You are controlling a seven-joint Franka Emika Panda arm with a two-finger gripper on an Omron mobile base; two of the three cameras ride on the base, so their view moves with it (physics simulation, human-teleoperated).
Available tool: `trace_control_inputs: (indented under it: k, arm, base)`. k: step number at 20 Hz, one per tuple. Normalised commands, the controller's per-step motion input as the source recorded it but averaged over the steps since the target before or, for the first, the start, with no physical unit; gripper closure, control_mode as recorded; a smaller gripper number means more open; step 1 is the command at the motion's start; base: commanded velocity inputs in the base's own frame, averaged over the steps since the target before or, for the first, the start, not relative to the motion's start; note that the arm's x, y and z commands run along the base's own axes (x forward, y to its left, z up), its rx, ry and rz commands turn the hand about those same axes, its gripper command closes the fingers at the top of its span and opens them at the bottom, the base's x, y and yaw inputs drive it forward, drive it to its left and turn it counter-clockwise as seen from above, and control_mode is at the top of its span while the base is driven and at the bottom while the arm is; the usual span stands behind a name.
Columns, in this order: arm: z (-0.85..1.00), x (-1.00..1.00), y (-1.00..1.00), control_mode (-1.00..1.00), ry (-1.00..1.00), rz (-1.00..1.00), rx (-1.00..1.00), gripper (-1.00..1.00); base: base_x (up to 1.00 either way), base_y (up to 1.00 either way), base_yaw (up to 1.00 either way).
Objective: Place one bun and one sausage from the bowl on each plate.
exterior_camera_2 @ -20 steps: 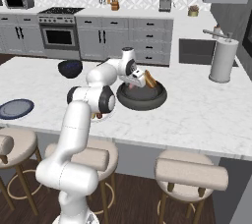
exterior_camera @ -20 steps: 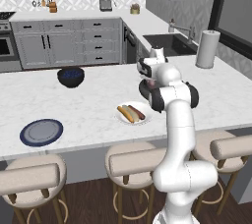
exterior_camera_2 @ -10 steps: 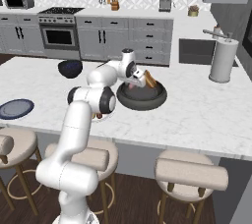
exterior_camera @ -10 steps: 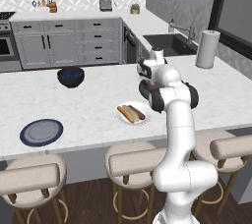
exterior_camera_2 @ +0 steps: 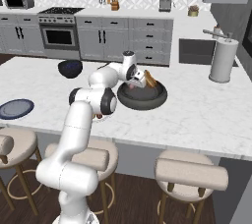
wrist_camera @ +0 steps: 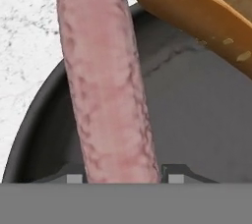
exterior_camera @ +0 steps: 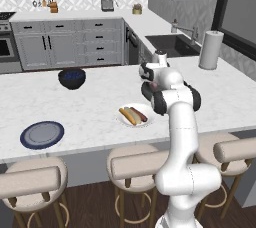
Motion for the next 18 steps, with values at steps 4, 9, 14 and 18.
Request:
trace_control_inputs:
  k: [4,9,14,18]
  arm:
    - [0.0,-0.07,0.05,-1.0,0.0,0.06,0.0,1.0]
    - [0.09,-0.6,0.11,-1.0,-0.01,0.08,0.0,1.0]
    - [0.29,-1.0,0.17,-1.0,-0.02,0.05,0.0,1.0]
    - [0.69,-1.0,0.1,-1.0,-0.09,0.01,0.0,1.0]
  base:
    - [0.0,0.0,0.0]
    - [0.0,0.0,0.0]
    - [0.0,0.0,0.0]
    - [0.0,0.0,0.0]
